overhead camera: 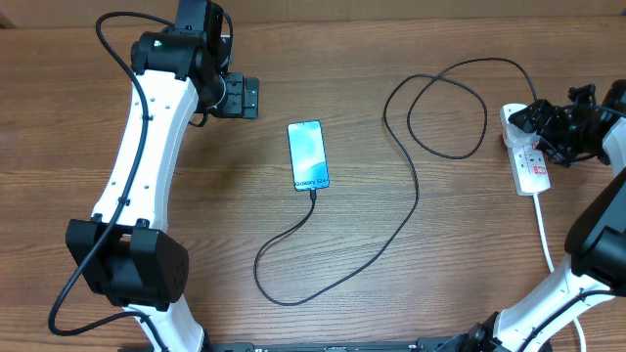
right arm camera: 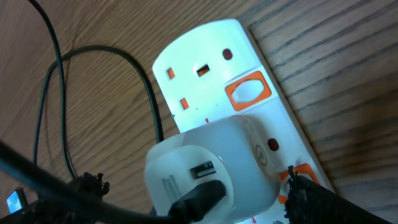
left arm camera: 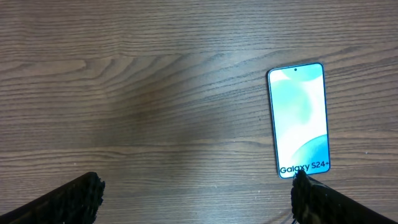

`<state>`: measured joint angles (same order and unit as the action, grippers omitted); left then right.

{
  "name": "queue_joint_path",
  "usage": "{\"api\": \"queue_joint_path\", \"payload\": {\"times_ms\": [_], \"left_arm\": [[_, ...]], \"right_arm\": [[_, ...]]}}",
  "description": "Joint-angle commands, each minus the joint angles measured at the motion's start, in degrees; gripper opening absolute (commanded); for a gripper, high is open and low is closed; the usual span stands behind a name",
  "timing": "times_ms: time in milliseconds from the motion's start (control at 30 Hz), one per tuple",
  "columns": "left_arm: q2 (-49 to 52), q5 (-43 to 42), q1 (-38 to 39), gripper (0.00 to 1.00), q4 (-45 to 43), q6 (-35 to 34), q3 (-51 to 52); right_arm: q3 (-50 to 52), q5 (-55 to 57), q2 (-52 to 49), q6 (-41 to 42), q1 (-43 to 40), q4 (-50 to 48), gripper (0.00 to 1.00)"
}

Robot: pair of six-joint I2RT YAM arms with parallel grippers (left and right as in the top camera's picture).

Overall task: Plug charger to phone and switch on socket
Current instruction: 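Move the right gripper over the white power strip beside the plug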

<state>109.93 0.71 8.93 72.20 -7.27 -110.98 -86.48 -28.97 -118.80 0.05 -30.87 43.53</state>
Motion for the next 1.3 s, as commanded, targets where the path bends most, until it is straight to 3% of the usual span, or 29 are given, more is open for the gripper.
{"api": "queue_joint_path", "payload": {"times_ms": [0, 1267], "left_arm": [[0.42, 0.35, 0.09, 1.00, -0.22, 0.85, -0.04], [0.42, 0.33, 0.09, 0.99, -0.22, 0.85, -0.04]], "right_arm": [[1.03, 0.70, -0.59, -0.02, 0.02, -0.39, 0.97], [1.05, 0.87, -0.70, -0.28, 3.04, 2.03, 0.96]]}}
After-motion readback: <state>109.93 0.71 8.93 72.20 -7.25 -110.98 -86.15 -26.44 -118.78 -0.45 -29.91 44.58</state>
